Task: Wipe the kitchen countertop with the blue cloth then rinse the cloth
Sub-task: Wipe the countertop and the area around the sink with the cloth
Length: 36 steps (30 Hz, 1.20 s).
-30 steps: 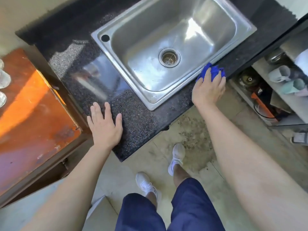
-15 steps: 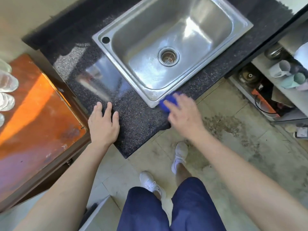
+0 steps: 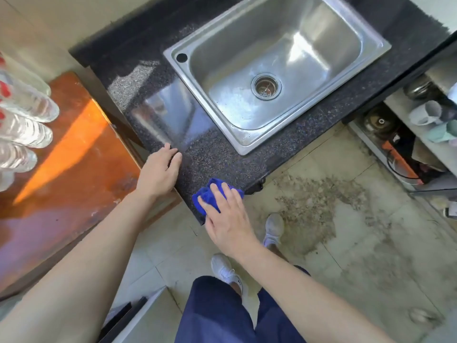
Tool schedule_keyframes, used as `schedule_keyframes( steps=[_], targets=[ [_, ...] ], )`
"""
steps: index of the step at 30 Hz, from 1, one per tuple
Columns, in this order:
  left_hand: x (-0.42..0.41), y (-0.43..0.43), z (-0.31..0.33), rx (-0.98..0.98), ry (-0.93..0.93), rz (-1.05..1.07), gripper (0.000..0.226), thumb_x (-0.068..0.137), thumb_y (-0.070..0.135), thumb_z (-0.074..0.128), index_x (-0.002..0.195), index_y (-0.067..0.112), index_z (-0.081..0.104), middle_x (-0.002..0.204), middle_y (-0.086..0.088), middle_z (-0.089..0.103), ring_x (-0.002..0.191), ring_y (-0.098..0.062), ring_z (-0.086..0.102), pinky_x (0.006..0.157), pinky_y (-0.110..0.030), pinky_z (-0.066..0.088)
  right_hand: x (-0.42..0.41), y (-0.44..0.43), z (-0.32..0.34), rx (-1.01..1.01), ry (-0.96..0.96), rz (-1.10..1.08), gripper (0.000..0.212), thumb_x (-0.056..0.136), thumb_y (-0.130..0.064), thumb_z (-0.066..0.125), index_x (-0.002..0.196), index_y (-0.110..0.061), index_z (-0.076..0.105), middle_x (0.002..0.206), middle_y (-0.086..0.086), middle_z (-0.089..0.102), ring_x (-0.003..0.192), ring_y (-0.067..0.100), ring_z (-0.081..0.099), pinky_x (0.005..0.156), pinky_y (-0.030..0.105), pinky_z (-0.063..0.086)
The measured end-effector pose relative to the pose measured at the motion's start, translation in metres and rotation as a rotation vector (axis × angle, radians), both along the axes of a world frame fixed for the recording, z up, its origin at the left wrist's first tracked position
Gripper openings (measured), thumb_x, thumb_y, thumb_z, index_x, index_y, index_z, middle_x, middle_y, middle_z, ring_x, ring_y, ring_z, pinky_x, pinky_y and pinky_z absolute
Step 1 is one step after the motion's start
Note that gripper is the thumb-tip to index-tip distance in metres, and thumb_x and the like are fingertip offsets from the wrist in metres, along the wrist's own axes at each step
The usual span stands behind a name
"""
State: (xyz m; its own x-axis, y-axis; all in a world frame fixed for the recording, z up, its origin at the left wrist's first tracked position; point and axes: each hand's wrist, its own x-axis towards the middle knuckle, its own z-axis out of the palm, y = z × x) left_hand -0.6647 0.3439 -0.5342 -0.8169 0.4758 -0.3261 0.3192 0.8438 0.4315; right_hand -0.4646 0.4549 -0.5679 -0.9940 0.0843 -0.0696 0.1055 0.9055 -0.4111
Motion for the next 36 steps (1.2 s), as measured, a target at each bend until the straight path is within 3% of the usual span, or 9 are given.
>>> schedule_keyframes(
  steps=[3, 6, 12, 16, 21, 25, 30, 36],
  targets=[
    [-0.001, -0.015, 0.010, 0.023, 0.073, 0.040, 0.043, 0.108, 0.030, 0.034, 0.127, 0.005, 0.062, 0.140, -0.016, 0.058, 0.134, -0.030, 0.048, 0.108, -0.039, 0.036, 0.002, 0.029, -0.004, 0.042, 0.016, 0.157, 0.044, 0.094, -0.029, 0.054, 0.137, -0.022, 0.059, 0.151, 0.018, 0.045, 0.139, 0.042, 0.039, 0.115, 0.053, 0.031],
    [0.004, -0.035, 0.008, 0.011, 0.196, 0.125, 0.047, 0.107, 0.031, 0.034, 0.139, 0.004, 0.055, 0.151, -0.019, 0.045, 0.144, -0.033, 0.036, 0.121, -0.042, 0.024, 0.003, 0.044, -0.002, 0.054, -0.021, 0.253, 0.047, 0.098, -0.036, 0.045, 0.144, -0.028, 0.052, 0.158, 0.014, 0.035, 0.146, 0.038, 0.030, 0.120, 0.049, 0.023],
    [0.028, -0.073, 0.001, -0.080, 0.293, 0.209, 0.056, 0.101, 0.031, 0.039, 0.145, -0.004, 0.044, 0.157, -0.033, 0.025, 0.147, -0.048, 0.023, 0.121, -0.052, 0.018, -0.092, 0.029, 0.003, 0.106, -0.115, 0.162, 0.053, 0.099, -0.044, 0.032, 0.150, -0.032, 0.041, 0.164, 0.017, 0.019, 0.150, 0.041, 0.017, 0.122, 0.050, 0.010],
    [0.048, -0.091, -0.006, -0.162, 0.245, 0.195, 0.051, 0.106, 0.027, 0.036, 0.149, 0.001, 0.040, 0.161, -0.027, 0.023, 0.150, -0.042, 0.019, 0.122, -0.051, 0.016, -0.169, 0.004, 0.006, 0.137, -0.175, 0.105, 0.055, 0.102, -0.045, 0.035, 0.155, -0.039, 0.025, 0.167, 0.012, 0.002, 0.152, 0.037, 0.001, 0.122, 0.047, -0.003],
    [0.047, -0.098, -0.009, -0.160, 0.173, 0.169, 0.056, 0.100, 0.025, 0.029, 0.149, -0.001, 0.040, 0.159, -0.027, 0.027, 0.148, -0.043, 0.025, 0.123, -0.047, 0.018, -0.145, -0.023, 0.001, 0.124, -0.136, 0.115, 0.053, 0.099, -0.042, 0.041, 0.152, -0.037, 0.036, 0.166, 0.013, 0.014, 0.152, 0.037, 0.010, 0.122, 0.049, 0.002],
    [0.043, -0.094, -0.001, -0.197, 0.130, 0.194, 0.049, 0.102, 0.018, 0.036, 0.146, -0.002, 0.044, 0.157, -0.028, 0.031, 0.145, -0.043, 0.029, 0.122, -0.045, 0.020, -0.055, -0.019, 0.002, 0.085, -0.072, 0.270, 0.041, 0.094, -0.038, 0.049, 0.132, -0.032, 0.062, 0.156, 0.015, 0.039, 0.142, 0.041, 0.035, 0.118, 0.052, 0.021],
    [0.040, -0.090, 0.004, -0.253, 0.073, 0.154, 0.051, 0.101, 0.021, 0.032, 0.144, -0.004, 0.042, 0.150, -0.030, 0.036, 0.137, -0.045, 0.033, 0.117, -0.048, 0.027, -0.008, 0.030, 0.013, 0.186, -0.138, 0.297, 0.045, 0.100, -0.042, 0.036, 0.140, -0.034, 0.056, 0.152, 0.013, 0.045, 0.139, 0.037, 0.043, 0.114, 0.049, 0.035],
    [0.048, -0.085, 0.020, -0.316, 0.031, 0.147, 0.053, 0.102, 0.029, 0.028, 0.151, 0.009, 0.037, 0.159, -0.020, 0.027, 0.144, -0.036, 0.027, 0.116, -0.050, 0.029, -0.019, 0.056, 0.029, 0.270, -0.308, 0.285, 0.051, 0.097, -0.042, 0.029, 0.135, -0.032, 0.060, 0.145, 0.017, 0.052, 0.129, 0.042, 0.053, 0.103, 0.052, 0.045]
  ],
)
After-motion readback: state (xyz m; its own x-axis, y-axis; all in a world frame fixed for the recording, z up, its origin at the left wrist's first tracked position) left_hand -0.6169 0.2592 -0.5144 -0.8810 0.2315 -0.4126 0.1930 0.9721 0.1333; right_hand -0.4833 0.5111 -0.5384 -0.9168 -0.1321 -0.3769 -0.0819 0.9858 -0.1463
